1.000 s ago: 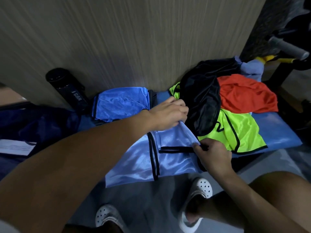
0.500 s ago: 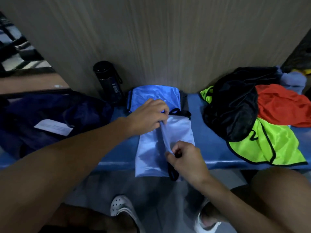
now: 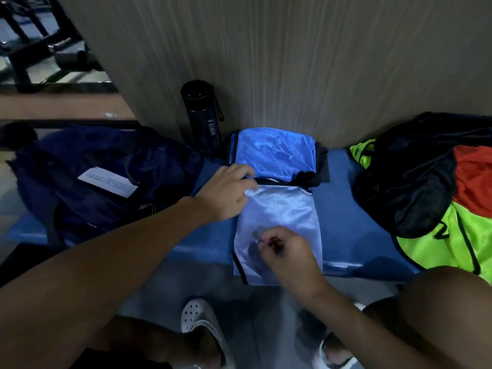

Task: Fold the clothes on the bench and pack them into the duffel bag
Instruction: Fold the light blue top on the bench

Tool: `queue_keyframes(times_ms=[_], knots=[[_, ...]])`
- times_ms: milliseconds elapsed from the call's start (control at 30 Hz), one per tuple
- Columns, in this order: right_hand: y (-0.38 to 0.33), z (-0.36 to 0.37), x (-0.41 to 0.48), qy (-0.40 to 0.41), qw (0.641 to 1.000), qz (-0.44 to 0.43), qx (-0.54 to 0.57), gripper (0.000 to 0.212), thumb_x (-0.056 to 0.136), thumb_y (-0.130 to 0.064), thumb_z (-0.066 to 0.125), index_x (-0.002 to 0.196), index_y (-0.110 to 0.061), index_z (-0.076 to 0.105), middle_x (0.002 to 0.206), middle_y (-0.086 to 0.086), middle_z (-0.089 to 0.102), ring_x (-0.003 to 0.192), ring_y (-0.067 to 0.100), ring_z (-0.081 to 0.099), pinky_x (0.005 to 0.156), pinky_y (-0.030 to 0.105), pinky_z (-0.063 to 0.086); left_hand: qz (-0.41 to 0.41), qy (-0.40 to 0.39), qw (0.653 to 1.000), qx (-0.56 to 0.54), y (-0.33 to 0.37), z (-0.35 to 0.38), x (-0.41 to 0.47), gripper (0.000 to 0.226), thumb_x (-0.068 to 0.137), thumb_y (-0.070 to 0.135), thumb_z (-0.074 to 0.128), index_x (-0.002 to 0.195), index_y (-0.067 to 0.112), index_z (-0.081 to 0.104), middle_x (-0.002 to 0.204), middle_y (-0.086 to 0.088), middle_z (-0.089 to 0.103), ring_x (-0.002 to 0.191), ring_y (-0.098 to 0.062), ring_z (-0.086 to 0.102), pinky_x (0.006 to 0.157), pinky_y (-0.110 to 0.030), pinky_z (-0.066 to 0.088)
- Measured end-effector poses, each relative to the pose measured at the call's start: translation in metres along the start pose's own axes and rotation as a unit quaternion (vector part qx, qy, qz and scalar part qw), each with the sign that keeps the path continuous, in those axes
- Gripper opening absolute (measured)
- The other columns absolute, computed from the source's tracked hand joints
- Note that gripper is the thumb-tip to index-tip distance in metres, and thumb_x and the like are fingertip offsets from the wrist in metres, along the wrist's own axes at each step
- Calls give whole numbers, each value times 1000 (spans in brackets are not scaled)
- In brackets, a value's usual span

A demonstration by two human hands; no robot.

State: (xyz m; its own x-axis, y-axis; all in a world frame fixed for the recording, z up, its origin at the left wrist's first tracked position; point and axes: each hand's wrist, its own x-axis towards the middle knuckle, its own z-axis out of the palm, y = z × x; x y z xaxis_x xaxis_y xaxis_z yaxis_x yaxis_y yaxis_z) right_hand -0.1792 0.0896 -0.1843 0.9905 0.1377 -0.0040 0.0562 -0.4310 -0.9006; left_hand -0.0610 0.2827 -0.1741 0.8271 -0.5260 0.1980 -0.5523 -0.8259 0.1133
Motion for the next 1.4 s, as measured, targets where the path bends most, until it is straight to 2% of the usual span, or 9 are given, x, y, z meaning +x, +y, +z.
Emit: queue_keyframes(times_ms=[133,300,600,767,933,1033,1200,1300,1400], knots=[[13,-22,1,143,971,88,-171,34,78,-20,70,110,-20,60,107,0,56,104,26,52,89,41,41,38,-65,997,-8,21,1,12,51,90,43,50,138,25,55,138,-3,49,126,-22,46,105,-38,31],[29,-44,2,93,951,238,-173,52,83,-32,64,127,-19,39,119,8,59,118,32,50,99,44,31,13,-127,992,-1,28,10,14,57,97,44,55,151,36,37,150,-2,36,134,-23,37,109,-35,23],[42,-64,31,90,961,174,-196,50,81,-14,59,126,-23,39,91,-5,64,105,25,59,84,31,17,-79,-162,981,74,48,16,-2,61,95,53,34,152,32,33,135,-6,45,118,-30,50,97,-40,39],[47,-87,59,157,933,69,-315,54,86,-22,61,136,-21,42,117,1,60,116,25,48,94,40,24,-186,-132,971,70,84,14,-12,38,99,40,38,127,18,50,114,-11,59,99,-36,61,71,-35,40],[51,-88,51,100,923,172,-328,67,85,-48,61,142,-25,35,135,8,45,128,29,38,103,48,26,-172,-63,979,88,82,11,-14,44,94,44,47,133,22,44,118,-8,48,104,-32,54,76,-36,40],[50,-98,44,61,920,192,-336,70,81,-54,63,140,-26,37,134,7,45,128,30,37,102,48,27,-156,-107,981,-40,72,16,-7,68,91,43,54,151,40,22,131,-7,36,110,-31,50,97,-44,42],[52,-108,39,5,901,200,-385,30,84,-50,62,106,-29,59,103,-2,57,117,26,44,96,44,28,-166,-158,970,-78,64,19,1,72,91,46,53,150,55,12,113,-2,42,107,-28,52,102,-47,41],[52,-107,43,38,920,150,-361,5,86,-31,60,90,-29,59,89,-4,55,110,25,51,89,39,25,-174,-166,970,-34,67,24,-4,65,93,49,48,151,48,19,120,-5,46,111,-30,54,103,-45,41],[54,-100,53,128,930,17,-345,19,87,-21,63,107,-22,63,105,2,57,110,27,50,89,39,25,-240,-99,966,2,67,33,-17,67,91,52,48,153,43,23,127,-7,47,116,-32,52,100,-43,44]])
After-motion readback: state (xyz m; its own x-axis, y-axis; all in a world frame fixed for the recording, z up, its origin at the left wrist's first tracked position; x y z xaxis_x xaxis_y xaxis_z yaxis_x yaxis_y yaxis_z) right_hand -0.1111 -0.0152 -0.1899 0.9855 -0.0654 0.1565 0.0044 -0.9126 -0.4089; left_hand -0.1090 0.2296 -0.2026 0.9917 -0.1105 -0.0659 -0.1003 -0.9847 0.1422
